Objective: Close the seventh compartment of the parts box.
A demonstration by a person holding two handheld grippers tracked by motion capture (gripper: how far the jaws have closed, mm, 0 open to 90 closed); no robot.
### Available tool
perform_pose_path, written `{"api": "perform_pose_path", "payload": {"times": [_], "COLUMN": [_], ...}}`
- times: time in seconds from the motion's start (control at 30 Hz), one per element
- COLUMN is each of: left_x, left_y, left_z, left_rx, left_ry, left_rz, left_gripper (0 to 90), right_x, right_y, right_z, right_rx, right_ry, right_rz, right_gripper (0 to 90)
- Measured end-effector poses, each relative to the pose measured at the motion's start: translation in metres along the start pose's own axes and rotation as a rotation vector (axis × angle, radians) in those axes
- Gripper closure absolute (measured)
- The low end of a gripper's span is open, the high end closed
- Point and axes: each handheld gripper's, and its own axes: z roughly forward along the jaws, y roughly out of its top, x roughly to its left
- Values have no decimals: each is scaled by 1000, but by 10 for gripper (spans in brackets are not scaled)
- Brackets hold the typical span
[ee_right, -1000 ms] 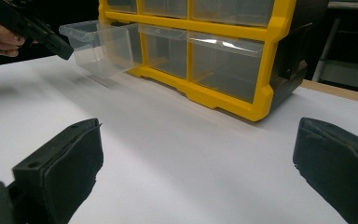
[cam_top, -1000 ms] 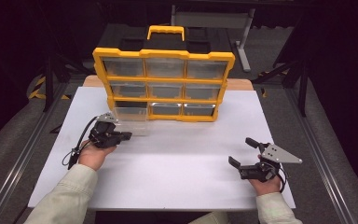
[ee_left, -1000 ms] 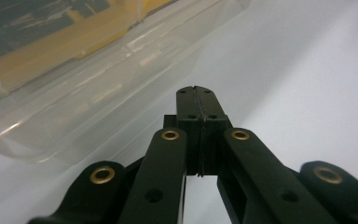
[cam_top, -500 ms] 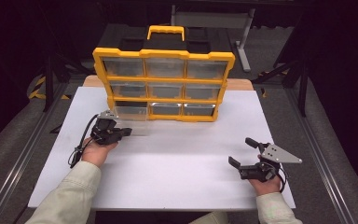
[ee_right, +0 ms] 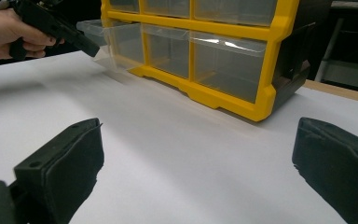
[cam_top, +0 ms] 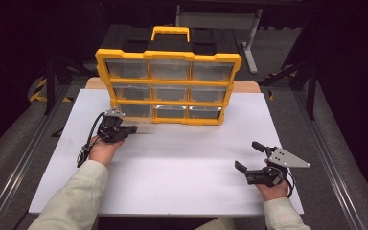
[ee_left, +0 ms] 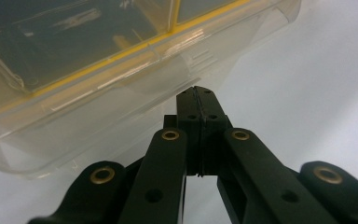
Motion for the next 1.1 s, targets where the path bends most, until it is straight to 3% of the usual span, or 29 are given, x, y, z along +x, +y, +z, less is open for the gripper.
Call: {"api": "perform_pose_path", "payload": {"times": [0.47, 0.6, 0.9, 1.1], "left_x": [11, 16, 22, 21], "left_y": [8, 6, 5, 4], "left_z": [13, 17, 25, 29], "left_rx": [-30, -70, -147, -188], "left_ry": [48, 42, 61, 65], "left_rz": [-27, -68, -112, -88], "left_gripper": [897, 896, 896, 896], "right_x": [-1, -1, -1, -1], "right_y": [-1, -1, -1, -1], "right_z": [0, 0, -1, -1], "right_rx": [-5, -4, -8, -10], "right_ry": [5, 4, 7, 6], "right_rz": [7, 9, 8, 10], "right_gripper": [25, 25, 25, 25]}}
